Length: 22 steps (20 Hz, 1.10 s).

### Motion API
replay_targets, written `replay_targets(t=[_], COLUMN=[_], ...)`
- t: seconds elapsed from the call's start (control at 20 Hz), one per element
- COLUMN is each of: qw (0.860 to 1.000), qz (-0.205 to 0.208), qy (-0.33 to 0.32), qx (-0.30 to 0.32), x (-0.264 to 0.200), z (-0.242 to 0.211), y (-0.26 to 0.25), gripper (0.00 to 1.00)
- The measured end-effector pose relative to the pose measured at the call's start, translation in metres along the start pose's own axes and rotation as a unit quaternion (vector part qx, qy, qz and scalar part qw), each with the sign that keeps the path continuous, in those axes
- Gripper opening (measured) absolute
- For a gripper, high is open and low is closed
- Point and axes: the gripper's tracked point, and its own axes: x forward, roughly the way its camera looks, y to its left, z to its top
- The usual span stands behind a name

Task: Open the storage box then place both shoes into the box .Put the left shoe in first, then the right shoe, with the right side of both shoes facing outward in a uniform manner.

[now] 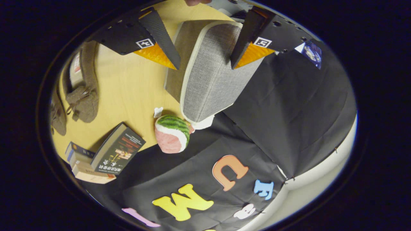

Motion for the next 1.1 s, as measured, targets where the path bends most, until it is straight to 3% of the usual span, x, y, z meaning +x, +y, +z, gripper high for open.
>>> replay_targets(t=[0.35,0.5,0.65,0.7,0.8,0.85,0.9,1.1], qw=[0.996,0.993,0.993,0.994,0.997,0.997,0.996,0.995], qz=[0.033,0.053,0.076,0.072,0.06,0.065,0.077,0.099], qy=[0.034,0.036,0.015,0.006,-0.019,-0.02,-0.017,-0.023], qx=[0.079,0.102,0.088,0.077,0.05,0.048,0.04,0.017], x=[0.005,-0.001,-0.016,-0.018,-0.02,-0.027,-0.021,-0.022], z=[-0.001,0.009,0.029,0.038,0.059,0.04,0.067,0.089], y=[0.012,0.022,0.042,0.046,0.051,0.065,0.071,0.112], gripper=[0.93,0.76,0.66,0.56,0.09,0.05,0.0,0.0])
